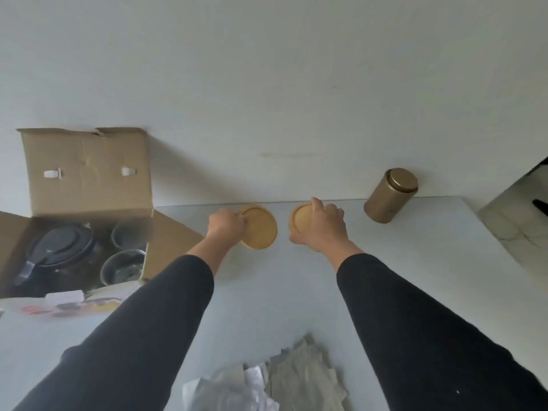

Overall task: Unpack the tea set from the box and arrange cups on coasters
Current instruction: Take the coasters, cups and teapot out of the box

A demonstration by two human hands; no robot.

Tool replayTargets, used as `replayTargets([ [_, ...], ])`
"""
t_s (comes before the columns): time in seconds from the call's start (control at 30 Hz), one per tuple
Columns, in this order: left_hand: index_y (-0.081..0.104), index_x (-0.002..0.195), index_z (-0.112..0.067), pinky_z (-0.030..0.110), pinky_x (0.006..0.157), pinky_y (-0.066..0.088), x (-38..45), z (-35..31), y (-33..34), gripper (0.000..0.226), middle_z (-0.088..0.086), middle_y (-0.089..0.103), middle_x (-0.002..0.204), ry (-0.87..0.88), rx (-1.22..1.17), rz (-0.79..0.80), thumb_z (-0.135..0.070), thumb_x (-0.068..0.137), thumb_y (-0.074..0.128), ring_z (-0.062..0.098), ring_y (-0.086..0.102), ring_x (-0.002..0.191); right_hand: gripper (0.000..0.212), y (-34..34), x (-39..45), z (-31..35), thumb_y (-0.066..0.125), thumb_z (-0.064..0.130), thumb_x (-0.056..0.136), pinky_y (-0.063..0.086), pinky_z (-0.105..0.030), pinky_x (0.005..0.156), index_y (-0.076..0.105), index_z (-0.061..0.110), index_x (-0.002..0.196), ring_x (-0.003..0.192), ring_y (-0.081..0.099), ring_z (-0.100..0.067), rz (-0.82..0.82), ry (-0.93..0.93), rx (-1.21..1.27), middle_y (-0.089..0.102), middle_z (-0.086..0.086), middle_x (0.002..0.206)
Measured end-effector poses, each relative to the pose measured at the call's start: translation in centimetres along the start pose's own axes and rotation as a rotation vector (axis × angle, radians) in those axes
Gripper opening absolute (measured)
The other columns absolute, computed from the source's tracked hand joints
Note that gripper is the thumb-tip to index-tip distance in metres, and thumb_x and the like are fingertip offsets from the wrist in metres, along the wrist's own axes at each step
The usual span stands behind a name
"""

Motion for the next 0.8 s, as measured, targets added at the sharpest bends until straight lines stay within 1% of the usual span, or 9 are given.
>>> replayTargets([
  [0.03,0.063,0.112,0.003,0.039,0.086,0.054,0.9,-0.2,1.7,0.043,0.021,0.067,0.106,-0.026,-0.003,0.013,-0.034,0.097,0.047,0.034,0.065,0.099,0.099,0.7,1.2,-1.3,0.076,0.047,0.066,0.04,-0.039,0.094,0.021,0.019,0.143,0.123,0.032,-0.032,0.016,0.007,-0.001,0.036,-0.014,0.134],
  [0.13,0.06,0.114,0.002,0.034,0.075,0.052,2.9,-0.6,5.8,0.041,0.02,0.065,0.108,-0.102,-0.013,0.042,-0.032,0.098,0.045,0.032,0.064,0.096,0.099,2.6,4.2,-4.1,0.076,0.046,0.068,0.04,-0.039,0.094,0.019,0.018,0.144,0.124,0.032,-0.031,0.057,0.011,-0.004,0.035,-0.014,0.135],
  [0.27,0.057,0.116,0.002,0.04,0.085,0.053,5.0,-1.4,8.1,0.04,0.02,0.062,0.111,-0.117,0.035,0.023,-0.032,0.099,0.041,0.035,0.061,0.101,0.097,4.9,7.4,-6.2,0.074,0.046,0.069,0.04,-0.039,0.095,0.02,0.019,0.144,0.124,0.031,-0.032,0.09,0.003,0.005,0.034,-0.014,0.135],
  [0.4,0.056,0.116,-0.001,0.037,0.076,0.049,6.9,-1.5,8.3,0.036,0.02,0.06,0.112,-0.13,0.027,-0.045,-0.029,0.1,0.04,0.035,0.059,0.1,0.095,6.6,9.7,-7.3,0.073,0.047,0.069,0.041,-0.039,0.096,0.021,0.02,0.143,0.124,0.031,-0.032,0.105,0.002,0.015,0.034,-0.014,0.136],
  [0.5,0.055,0.119,-0.002,0.04,0.084,0.049,7.7,-1.8,8.3,0.034,0.019,0.055,0.119,-0.11,0.039,-0.079,-0.026,0.099,0.041,0.034,0.056,0.105,0.096,7.6,10.9,-7.4,0.073,0.047,0.069,0.04,-0.038,0.098,0.019,0.021,0.144,0.126,0.03,-0.031,0.132,-0.012,0.019,0.033,-0.013,0.138],
  [0.57,0.053,0.123,-0.004,0.042,0.086,0.049,7.8,-1.8,8.5,0.035,0.018,0.049,0.125,-0.123,0.031,-0.079,-0.027,0.1,0.04,0.034,0.054,0.106,0.096,8.0,11.3,-7.2,0.073,0.046,0.069,0.039,-0.038,0.098,0.019,0.021,0.144,0.127,0.029,-0.031,0.148,-0.032,0.012,0.033,-0.013,0.138],
  [0.7,0.048,0.127,-0.004,0.038,0.089,0.046,7.5,-2.8,8.8,0.035,0.013,0.043,0.128,-0.081,0.124,-0.112,-0.024,0.1,0.038,0.03,0.046,0.114,0.096,8.3,12.0,-6.9,0.074,0.047,0.068,0.038,-0.039,0.097,0.02,0.022,0.144,0.126,0.029,-0.031,0.146,-0.063,-0.004,0.031,-0.012,0.139],
  [0.73,0.046,0.129,-0.005,0.036,0.09,0.043,7.4,-3.2,8.8,0.037,0.012,0.042,0.129,-0.057,0.139,-0.13,-0.028,0.099,0.04,0.028,0.043,0.118,0.096,8.3,12.1,-6.8,0.074,0.047,0.068,0.038,-0.039,0.096,0.02,0.023,0.144,0.126,0.029,-0.031,0.148,-0.067,-0.009,0.031,-0.012,0.138],
  [0.8,0.039,0.136,-0.01,0.035,0.095,0.041,7.1,-3.7,9.2,0.055,0.009,0.039,0.134,-0.02,0.143,-0.14,-0.044,0.093,0.049,0.025,0.036,0.124,0.098,8.3,12.3,-6.6,0.074,0.047,0.066,0.039,-0.041,0.096,0.018,0.027,0.144,0.126,0.029,-0.03,0.163,-0.08,-0.029,0.03,-0.01,0.138],
])
Point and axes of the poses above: each hand's wrist, its own x-axis towards the middle knuckle, its own y-axis out of the palm, z = x × y, the point moved 10 cm from there along x, towards the middle knuckle
